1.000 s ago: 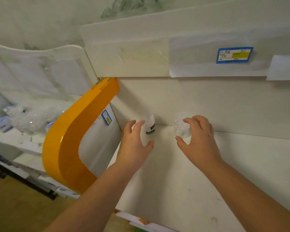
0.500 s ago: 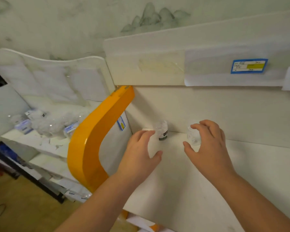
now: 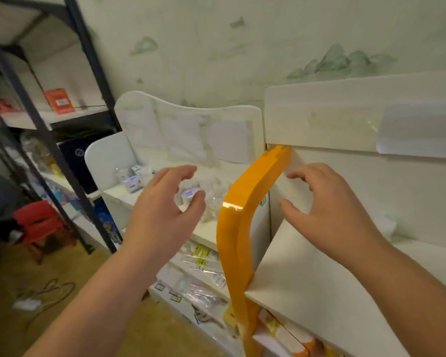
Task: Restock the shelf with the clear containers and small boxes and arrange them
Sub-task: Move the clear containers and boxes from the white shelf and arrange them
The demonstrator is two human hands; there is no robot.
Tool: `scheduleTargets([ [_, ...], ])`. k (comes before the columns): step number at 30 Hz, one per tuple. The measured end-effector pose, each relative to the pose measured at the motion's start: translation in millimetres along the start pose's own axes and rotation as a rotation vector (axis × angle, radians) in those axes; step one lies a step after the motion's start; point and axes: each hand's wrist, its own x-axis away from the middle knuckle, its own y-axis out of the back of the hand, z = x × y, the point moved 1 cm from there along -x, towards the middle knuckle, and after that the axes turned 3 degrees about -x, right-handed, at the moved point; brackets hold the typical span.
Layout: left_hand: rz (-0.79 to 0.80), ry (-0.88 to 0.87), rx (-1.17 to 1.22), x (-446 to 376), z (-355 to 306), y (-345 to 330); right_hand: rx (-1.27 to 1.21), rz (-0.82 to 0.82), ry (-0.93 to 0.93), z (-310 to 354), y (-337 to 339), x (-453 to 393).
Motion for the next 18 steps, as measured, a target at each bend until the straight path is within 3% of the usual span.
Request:
scheduleTargets([
  [5, 0.038, 0.129, -0.198, -15, 60, 13, -0.024, 0.02, 0.105, 41, -27, -29],
  [11, 0.026, 0.224, -0.256, -15, 118, 27, -0.081, 0.158, 0.16, 84, -84, -63],
  [18, 0.191, 0.284, -0.332, -29, 239, 57, 0.131, 0.272, 0.136, 128, -160, -79],
])
